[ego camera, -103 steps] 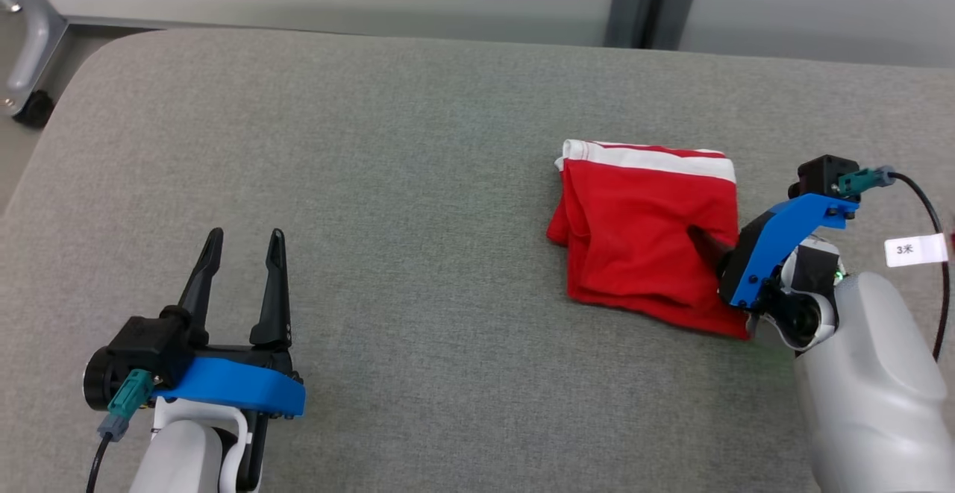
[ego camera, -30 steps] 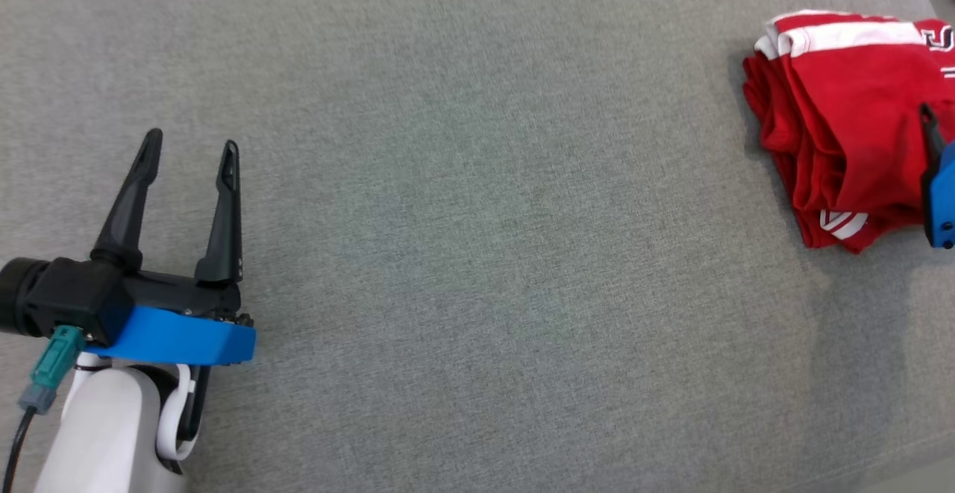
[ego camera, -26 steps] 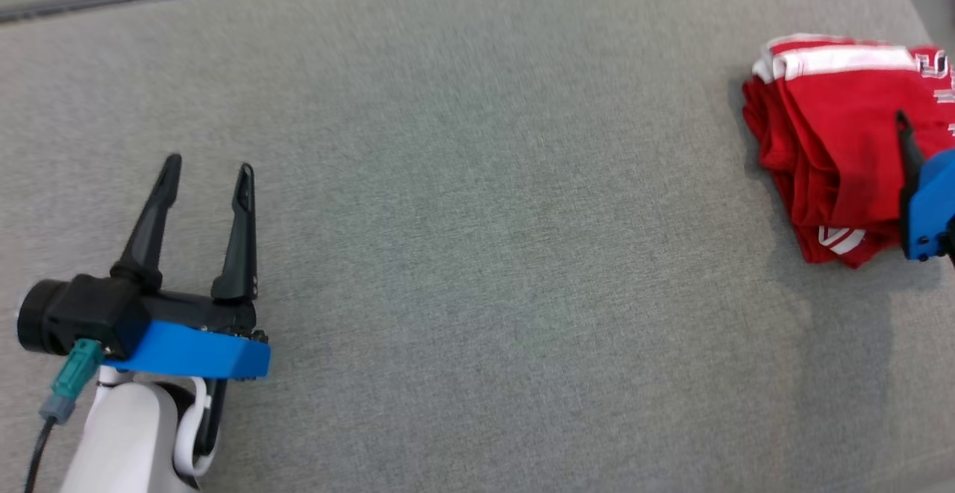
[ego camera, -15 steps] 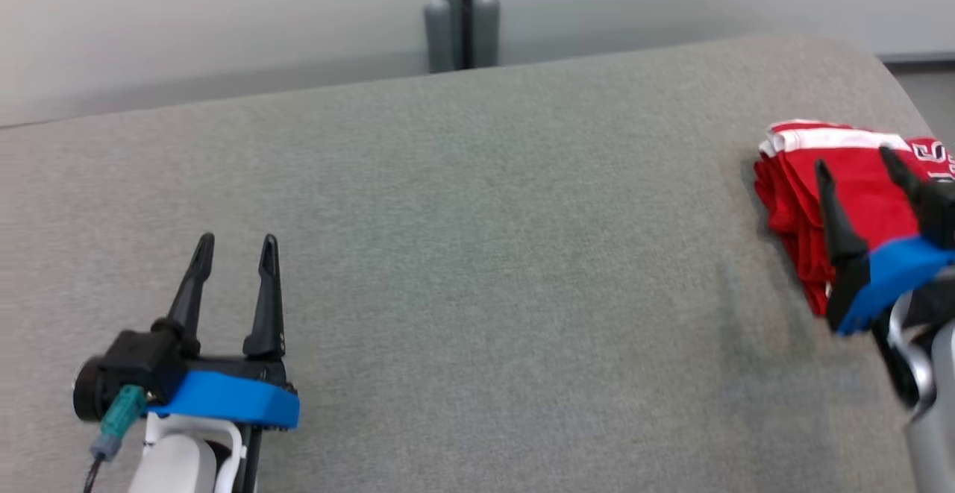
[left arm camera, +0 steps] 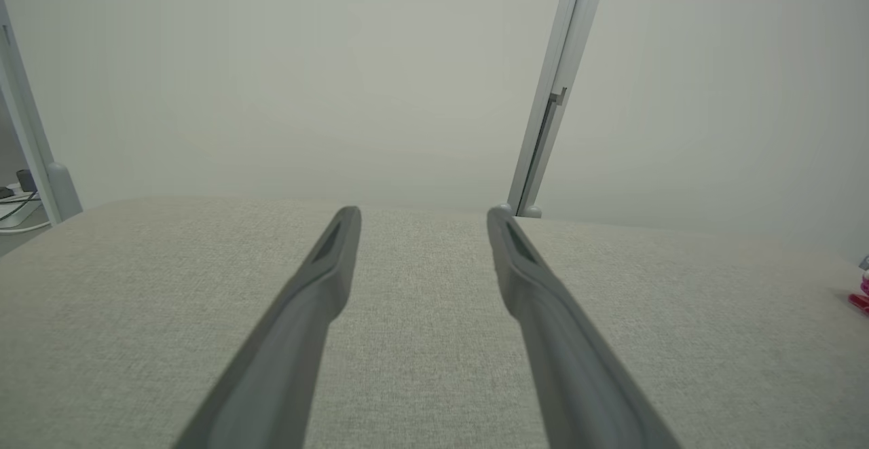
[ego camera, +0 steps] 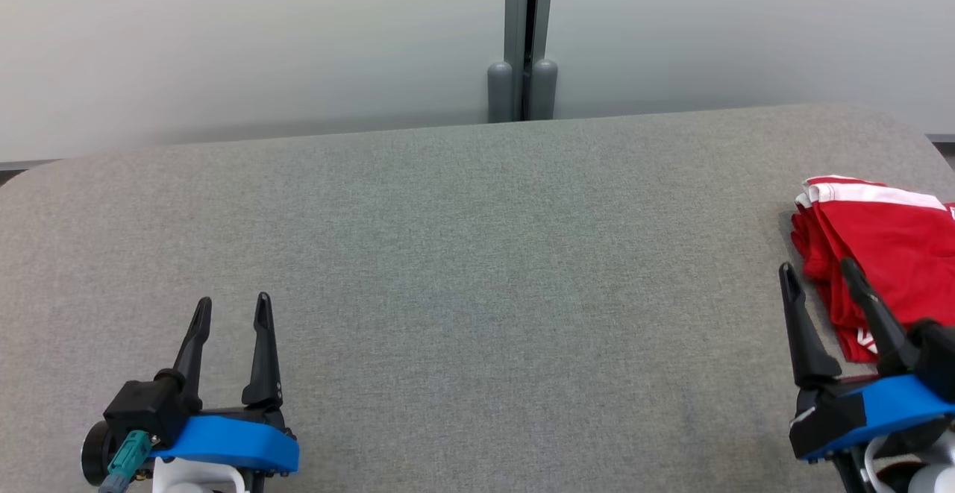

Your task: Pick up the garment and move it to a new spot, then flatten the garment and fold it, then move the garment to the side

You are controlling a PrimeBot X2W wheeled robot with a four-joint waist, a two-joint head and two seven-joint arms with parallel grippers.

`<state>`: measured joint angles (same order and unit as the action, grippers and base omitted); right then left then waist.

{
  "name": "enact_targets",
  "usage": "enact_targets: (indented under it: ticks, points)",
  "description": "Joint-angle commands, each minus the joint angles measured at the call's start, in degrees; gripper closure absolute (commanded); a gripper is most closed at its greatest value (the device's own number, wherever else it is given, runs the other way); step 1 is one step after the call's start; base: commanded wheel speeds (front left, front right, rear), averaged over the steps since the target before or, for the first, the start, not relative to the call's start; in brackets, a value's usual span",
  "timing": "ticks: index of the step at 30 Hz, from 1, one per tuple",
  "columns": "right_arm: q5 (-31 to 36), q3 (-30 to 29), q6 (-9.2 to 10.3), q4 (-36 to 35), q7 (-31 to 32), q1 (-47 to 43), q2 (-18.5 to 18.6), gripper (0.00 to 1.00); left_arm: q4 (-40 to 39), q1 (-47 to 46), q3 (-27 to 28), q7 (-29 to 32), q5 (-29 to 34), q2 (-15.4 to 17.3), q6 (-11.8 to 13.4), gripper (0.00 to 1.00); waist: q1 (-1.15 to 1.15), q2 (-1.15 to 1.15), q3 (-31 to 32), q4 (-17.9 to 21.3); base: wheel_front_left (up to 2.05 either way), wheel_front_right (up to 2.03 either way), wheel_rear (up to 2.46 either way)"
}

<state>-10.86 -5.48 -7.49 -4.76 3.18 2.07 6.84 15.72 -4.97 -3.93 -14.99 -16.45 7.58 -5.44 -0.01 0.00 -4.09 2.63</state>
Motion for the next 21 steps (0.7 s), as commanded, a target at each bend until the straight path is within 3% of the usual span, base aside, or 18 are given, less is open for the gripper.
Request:
enact_targets:
  ticks: [1, 21]
  points:
    - [0.13, -0.21, 0.0, -0.21, -0.95, -1.84, -0.59, 0.0, 0.2, 0.56, 0.68, -0.23, 0.45, -0.03, -0.17, 0.0, 0.01, 0.0, 0.45, -0.26, 0.0, 0.0, 0.0]
    - [-0.31, -1.86, 0.0, 7.25, -6.06, -4.38, -1.61, 0.0, 3.8, 3.17, 0.42, -0.24, 0.63, -0.64, -1.81, 0.0, 0.01, 0.0, 4.6, -2.72, 0.0, 0.0, 0.0]
